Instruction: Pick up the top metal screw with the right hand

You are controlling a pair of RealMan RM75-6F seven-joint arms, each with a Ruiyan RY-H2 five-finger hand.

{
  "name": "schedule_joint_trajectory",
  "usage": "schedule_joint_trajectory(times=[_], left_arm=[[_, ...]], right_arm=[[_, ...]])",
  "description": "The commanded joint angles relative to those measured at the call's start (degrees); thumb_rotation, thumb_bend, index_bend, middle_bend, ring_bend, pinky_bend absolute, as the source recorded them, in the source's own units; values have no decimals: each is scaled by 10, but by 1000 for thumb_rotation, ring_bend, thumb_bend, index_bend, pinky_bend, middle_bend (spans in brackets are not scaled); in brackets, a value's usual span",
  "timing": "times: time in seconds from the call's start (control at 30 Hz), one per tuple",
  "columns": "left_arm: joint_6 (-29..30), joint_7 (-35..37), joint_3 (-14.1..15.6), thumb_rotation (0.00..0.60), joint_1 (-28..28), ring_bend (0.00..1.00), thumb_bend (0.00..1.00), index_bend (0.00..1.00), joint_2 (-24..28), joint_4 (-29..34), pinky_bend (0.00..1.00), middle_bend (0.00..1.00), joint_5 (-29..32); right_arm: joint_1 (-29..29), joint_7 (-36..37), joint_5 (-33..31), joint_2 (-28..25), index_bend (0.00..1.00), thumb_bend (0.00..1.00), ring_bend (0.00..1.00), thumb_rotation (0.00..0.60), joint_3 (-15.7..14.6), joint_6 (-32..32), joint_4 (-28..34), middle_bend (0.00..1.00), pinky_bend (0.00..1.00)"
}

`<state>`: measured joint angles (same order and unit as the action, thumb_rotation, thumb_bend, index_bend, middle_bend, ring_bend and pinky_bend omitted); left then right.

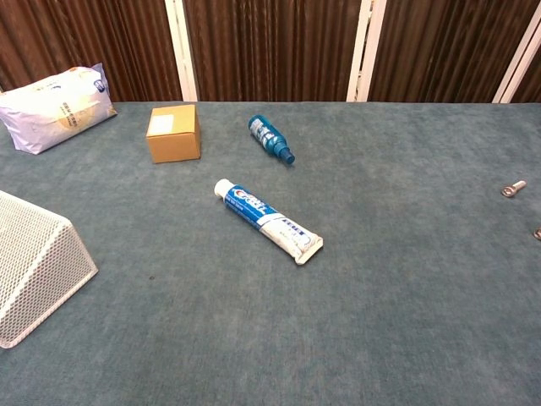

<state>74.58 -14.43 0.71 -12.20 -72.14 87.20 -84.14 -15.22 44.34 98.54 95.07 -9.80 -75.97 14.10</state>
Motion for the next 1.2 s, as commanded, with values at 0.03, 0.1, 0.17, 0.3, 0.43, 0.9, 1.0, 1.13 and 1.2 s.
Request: schedule_joint_trajectory(times=[0.03, 0.1, 0.17, 0.3, 0.43, 0.9, 1.0, 1.13, 1.2], left_arm=[[1, 2, 0, 600, 0, 0, 474, 0, 1, 1, 74, 0, -1], [3, 4, 1, 600, 1, 0, 475, 0, 2, 2, 74, 0, -3], [3, 6, 2, 600, 1, 0, 475, 0, 3, 2, 75, 0, -5], [4, 8, 3, 600, 1, 0, 474, 0, 5, 4, 74, 0, -8], [6, 10, 4, 600, 2, 0, 475, 0, 7, 5, 74, 0, -12], [5, 18, 6, 600, 2, 0, 474, 0, 11, 8, 74, 0, -14], [7, 19, 6, 600, 2, 0, 474, 0, 12, 9, 75, 0, -15], [7, 19, 6, 600, 3, 0, 474, 0, 12, 9, 75, 0, -16], [7, 19, 6, 600, 3, 0, 474, 0, 12, 9, 74, 0, -16]], right_arm=[[-3, -17, 5, -7, 649, 464, 0, 600, -2, -12, 7, 95, 77], [-6, -34, 8, -13, 647, 464, 0, 600, -4, -20, 13, 95, 77], [-9, -54, 12, -19, 645, 464, 0, 600, -6, -26, 22, 95, 77], [-17, -96, 20, -30, 641, 464, 0, 600, -10, -33, 42, 95, 76], [-22, -140, 26, -39, 631, 464, 0, 600, -12, -37, 65, 95, 77], [-31, -210, 32, -65, 614, 464, 0, 600, -14, -41, 136, 94, 76], [-31, -216, 33, -70, 591, 464, 0, 600, -15, -41, 148, 95, 76], [-31, -221, 35, -75, 555, 464, 0, 600, -16, -43, 160, 95, 76], [-30, -221, 34, -78, 541, 464, 0, 600, -15, -45, 165, 95, 77]])
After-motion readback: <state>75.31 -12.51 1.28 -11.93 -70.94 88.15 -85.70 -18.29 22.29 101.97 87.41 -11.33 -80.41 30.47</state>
